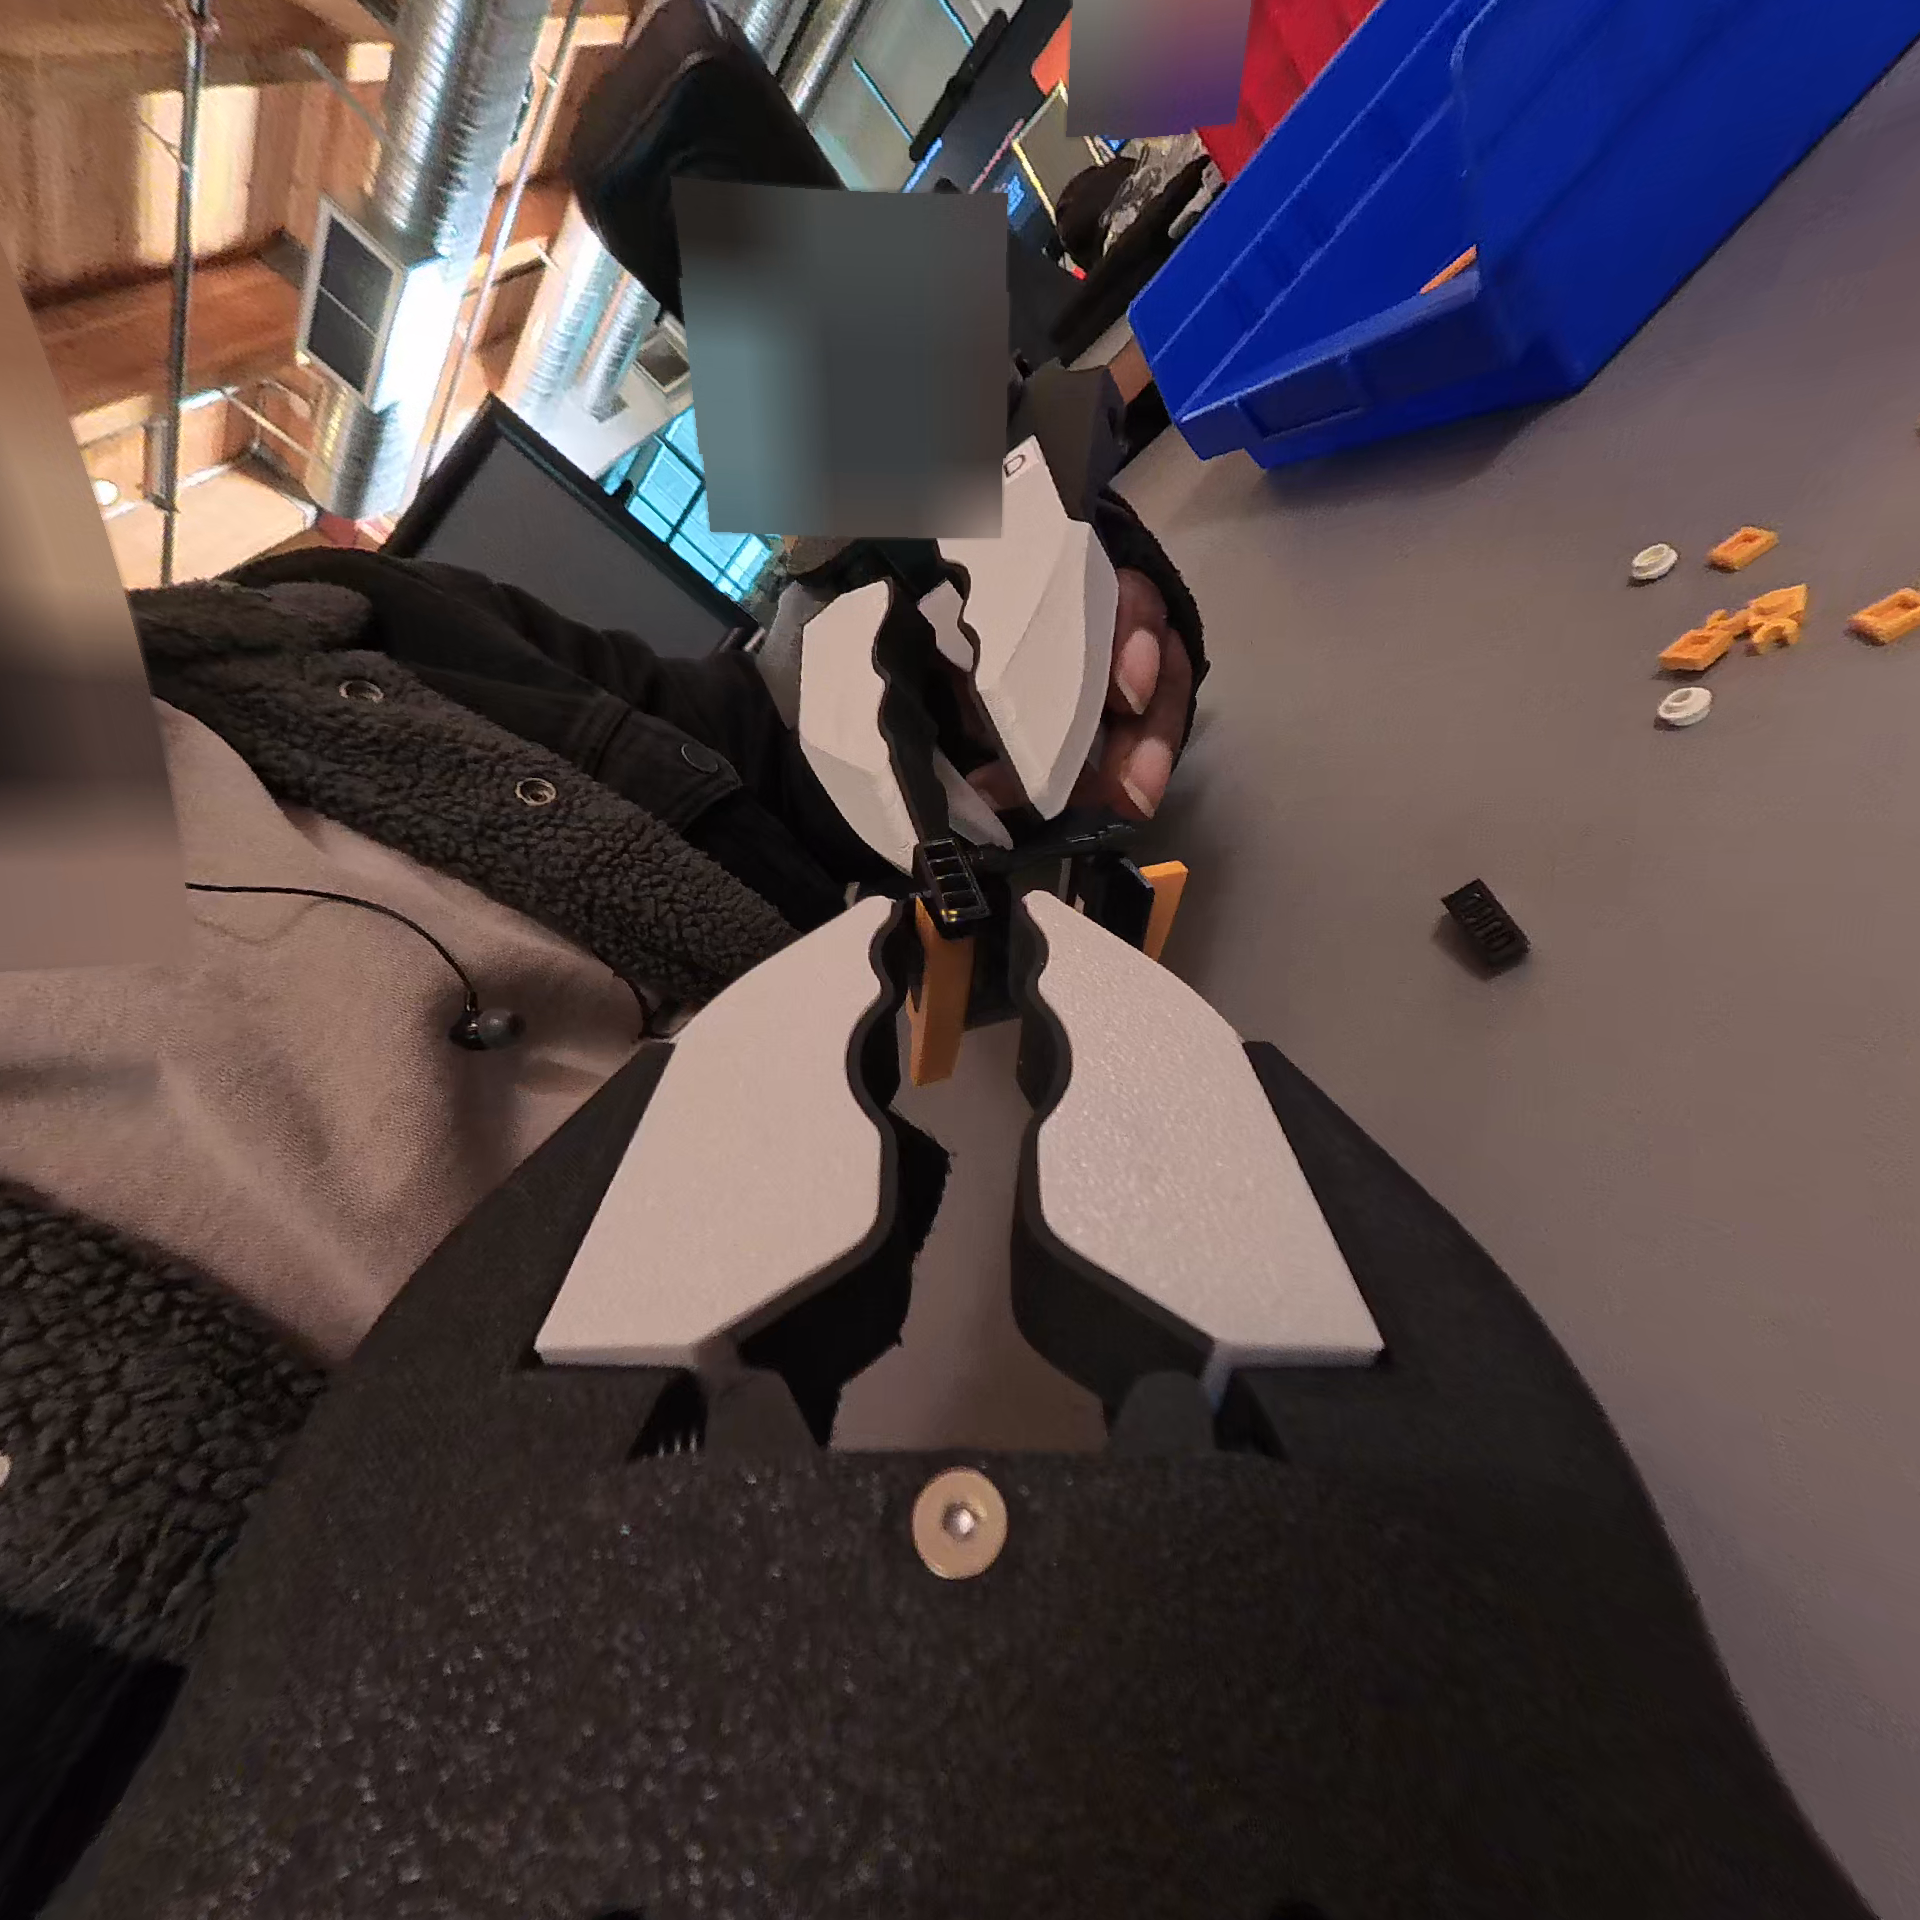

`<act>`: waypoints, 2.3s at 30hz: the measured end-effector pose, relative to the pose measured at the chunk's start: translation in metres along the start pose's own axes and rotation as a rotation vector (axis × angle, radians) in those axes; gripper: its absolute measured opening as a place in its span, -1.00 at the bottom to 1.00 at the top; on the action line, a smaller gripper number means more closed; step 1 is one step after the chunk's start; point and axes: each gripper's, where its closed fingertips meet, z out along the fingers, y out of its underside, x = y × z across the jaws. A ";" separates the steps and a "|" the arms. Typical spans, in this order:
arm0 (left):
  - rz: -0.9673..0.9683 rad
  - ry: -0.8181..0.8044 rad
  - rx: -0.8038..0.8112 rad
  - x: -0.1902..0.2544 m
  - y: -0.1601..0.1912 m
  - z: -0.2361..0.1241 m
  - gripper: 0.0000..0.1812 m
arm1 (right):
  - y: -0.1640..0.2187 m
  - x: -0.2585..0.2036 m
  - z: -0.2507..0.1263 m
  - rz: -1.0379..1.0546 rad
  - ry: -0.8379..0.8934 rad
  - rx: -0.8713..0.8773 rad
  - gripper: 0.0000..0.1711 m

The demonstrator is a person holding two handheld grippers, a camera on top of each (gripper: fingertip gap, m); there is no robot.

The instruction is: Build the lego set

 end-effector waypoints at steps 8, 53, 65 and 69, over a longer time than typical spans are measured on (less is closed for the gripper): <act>0.057 -0.001 -0.016 0.002 0.002 0.000 -0.80 | 0.004 0.000 0.002 -0.049 0.038 -0.035 -0.79; -0.739 0.511 0.199 0.032 -0.021 -0.005 -0.77 | -0.025 -0.053 -0.018 -0.172 -0.228 0.156 -0.77; -0.758 0.368 0.260 0.003 -0.020 -0.008 -0.76 | -0.040 -0.027 -0.035 -0.233 0.074 0.178 -0.63; -0.755 0.297 0.253 -0.007 -0.015 -0.008 -0.77 | -0.044 -0.015 -0.044 -0.237 0.263 0.196 -0.64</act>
